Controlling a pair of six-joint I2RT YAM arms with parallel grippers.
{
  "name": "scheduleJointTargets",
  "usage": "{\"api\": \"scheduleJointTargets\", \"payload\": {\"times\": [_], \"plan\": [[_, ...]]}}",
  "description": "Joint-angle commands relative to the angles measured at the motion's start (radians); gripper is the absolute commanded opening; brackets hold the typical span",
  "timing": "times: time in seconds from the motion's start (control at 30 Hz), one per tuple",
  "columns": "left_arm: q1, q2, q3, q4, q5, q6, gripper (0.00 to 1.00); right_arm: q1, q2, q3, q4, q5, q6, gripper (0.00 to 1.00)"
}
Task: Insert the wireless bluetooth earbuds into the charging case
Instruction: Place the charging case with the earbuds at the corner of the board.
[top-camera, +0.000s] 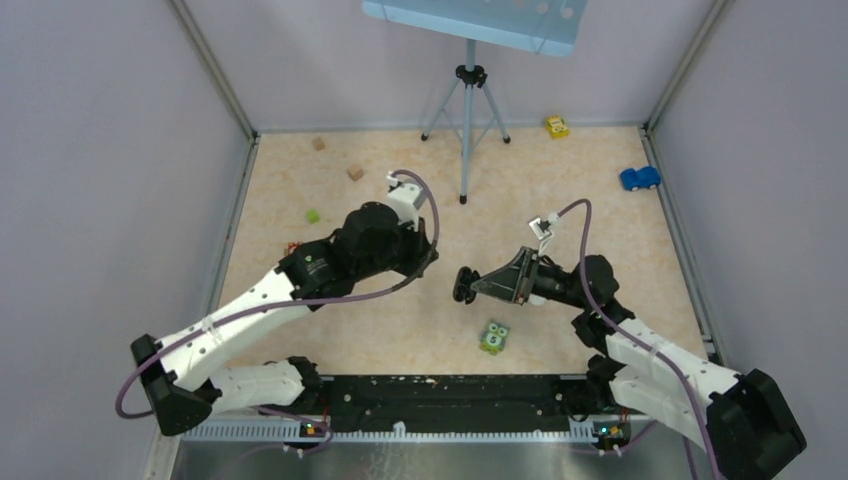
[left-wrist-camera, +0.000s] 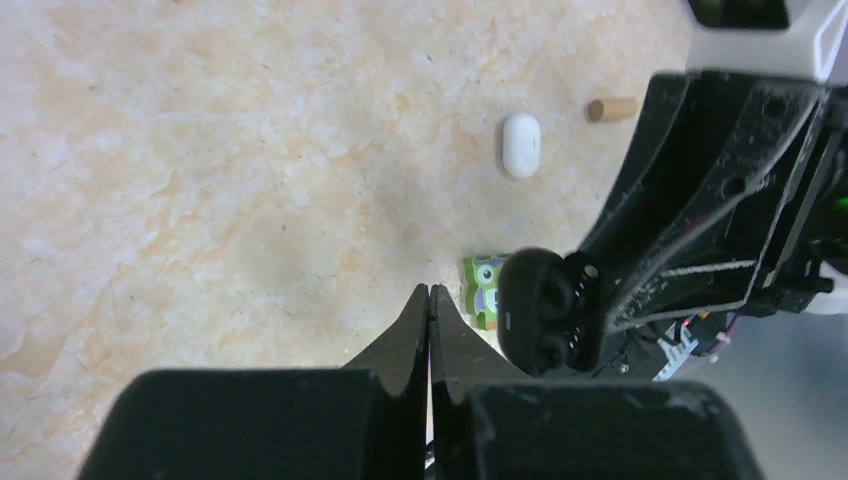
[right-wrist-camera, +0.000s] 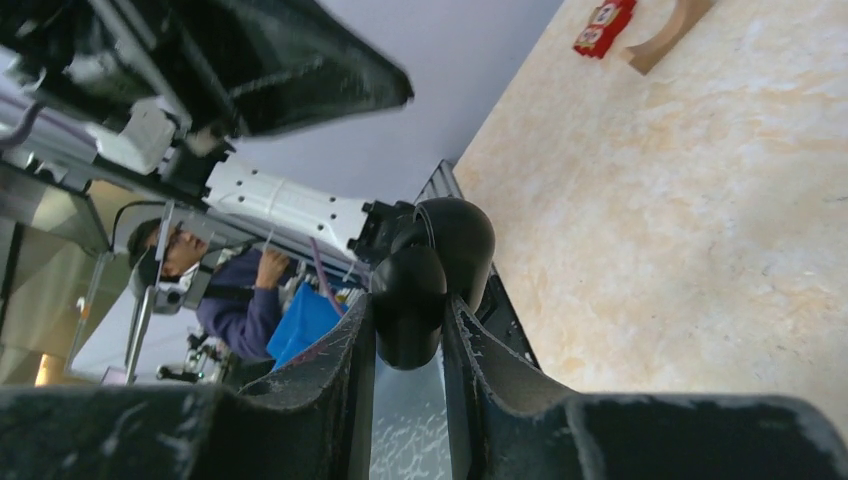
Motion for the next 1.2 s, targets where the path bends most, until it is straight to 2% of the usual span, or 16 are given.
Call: {"api": "scheduleJointTargets", "payload": {"times": [0.0, 0.17, 0.27, 0.5, 0.63, 0.7, 0.73, 0.8, 0.87, 0.9, 1.03, 1.17], "plan": [[0.109, -0.117, -0.034, 0.057, 0.123, -0.026, 0.01, 0.007, 0.049, -0.028, 0.295, -0.158, 0.029, 0.00], [0.185, -0.162, -0.051, 0.029, 0.153, -0.019, 0.05, 0.007, 0.118, -0.061, 0.675, -0.300, 0.164, 0.00], [0.199, -0.166, -0.075, 0.038, 0.170, -0.027, 0.06, 0.007, 0.154, -0.053, 0.841, -0.357, 0.255, 0.00], [0.215, -0.162, -0.120, 0.086, 0.222, -0.040, 0.07, 0.007, 0.195, -0.035, 1.045, -0.431, 0.362, 0.00], [0.222, -0.161, -0.136, 0.099, 0.238, -0.046, 0.08, 0.007, 0.216, -0.038, 1.047, -0.434, 0.365, 0.00], [0.224, -0.159, -0.142, 0.104, 0.245, -0.047, 0.08, 0.007, 0.231, -0.033, 0.938, -0.431, 0.318, 0.00], [0.226, -0.157, -0.144, 0.105, 0.246, -0.048, 0.08, 0.005, 0.234, -0.024, 0.828, -0.418, 0.266, 0.00], [0.227, -0.155, -0.146, 0.109, 0.246, -0.048, 0.09, 0.002, 0.231, 0.023, 0.453, -0.349, 0.063, 0.00], [0.227, -0.154, -0.149, 0.111, 0.248, -0.050, 0.09, 0.007, 0.232, 0.115, -0.014, -0.232, -0.181, 0.00], [0.227, -0.154, -0.150, 0.112, 0.249, -0.051, 0.09, 0.007, 0.244, 0.143, -0.126, -0.188, -0.245, 0.00], [0.229, -0.152, -0.155, 0.114, 0.249, -0.051, 0.09, -0.007, 0.365, 0.201, -0.202, -0.145, -0.291, 0.00], [0.228, -0.148, -0.159, 0.117, 0.252, -0.053, 0.09, -0.015, 0.539, 0.217, -0.139, -0.156, -0.295, 0.00]]}}
